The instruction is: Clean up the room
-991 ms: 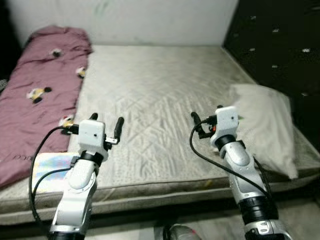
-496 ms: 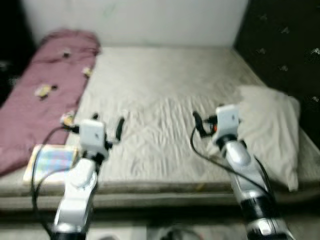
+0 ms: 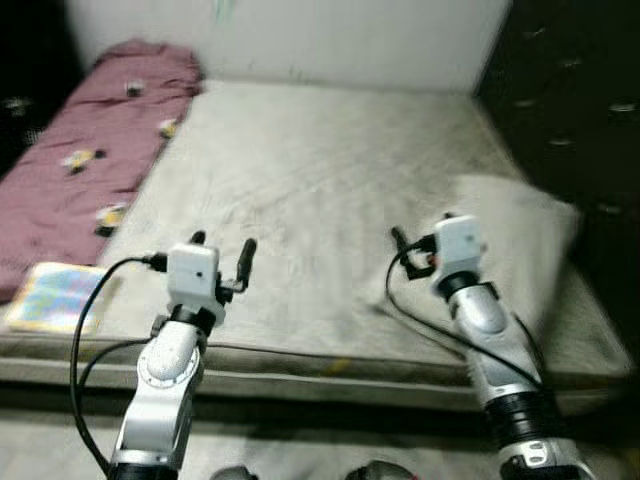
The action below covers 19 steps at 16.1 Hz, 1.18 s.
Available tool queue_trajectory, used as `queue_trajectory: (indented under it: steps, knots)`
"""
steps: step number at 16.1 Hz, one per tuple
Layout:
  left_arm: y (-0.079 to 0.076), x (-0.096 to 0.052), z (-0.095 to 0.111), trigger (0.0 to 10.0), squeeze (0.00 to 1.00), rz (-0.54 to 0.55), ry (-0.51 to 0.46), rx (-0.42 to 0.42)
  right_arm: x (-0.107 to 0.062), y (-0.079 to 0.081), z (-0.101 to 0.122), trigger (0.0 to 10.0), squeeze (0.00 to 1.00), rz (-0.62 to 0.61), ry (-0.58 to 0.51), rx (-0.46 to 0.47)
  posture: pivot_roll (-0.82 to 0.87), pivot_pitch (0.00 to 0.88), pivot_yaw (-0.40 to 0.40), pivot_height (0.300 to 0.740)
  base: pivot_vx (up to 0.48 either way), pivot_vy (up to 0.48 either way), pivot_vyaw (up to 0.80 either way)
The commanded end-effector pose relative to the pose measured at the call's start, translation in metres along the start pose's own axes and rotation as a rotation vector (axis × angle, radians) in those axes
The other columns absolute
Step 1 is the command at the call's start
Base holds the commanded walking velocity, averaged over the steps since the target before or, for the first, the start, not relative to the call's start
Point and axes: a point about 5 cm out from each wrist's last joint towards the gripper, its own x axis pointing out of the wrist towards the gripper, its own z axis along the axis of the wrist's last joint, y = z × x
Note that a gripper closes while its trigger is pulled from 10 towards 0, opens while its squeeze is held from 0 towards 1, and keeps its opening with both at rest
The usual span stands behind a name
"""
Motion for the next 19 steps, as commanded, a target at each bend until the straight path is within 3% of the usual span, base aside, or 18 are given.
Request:
queue_trajectory:
  steps: [1,12,19]
  knots:
    - [0.0054,-0.0008,0.0008,10.0,0.0,0.011,0.0,0.01,0.0027,0.0069,0.0056,10.0,0.0,0.024,-0.022,0.011,-0.03,0.0,-0.035,0.74,0.0,-0.296,0.0]
    - [0.0044,-0.0016,0.0054,10.0,0.0,-0.014,-0.043,-0.017,0.0036,0.0062,0.0054,10.0,0.0,0.026,-0.02,0.014,-0.03,0.0,-0.037,0.74,0.0,-0.027,0.0]
    - [0.0035,-0.0012,0.0053,10.0,0.0,-0.023,-0.047,-0.025,0.004,0.0054,0.0051,10.0,0.0,0.026,-0.018,0.014,-0.04,0.0,-0.039,0.74,0.265,0.0,0.0]
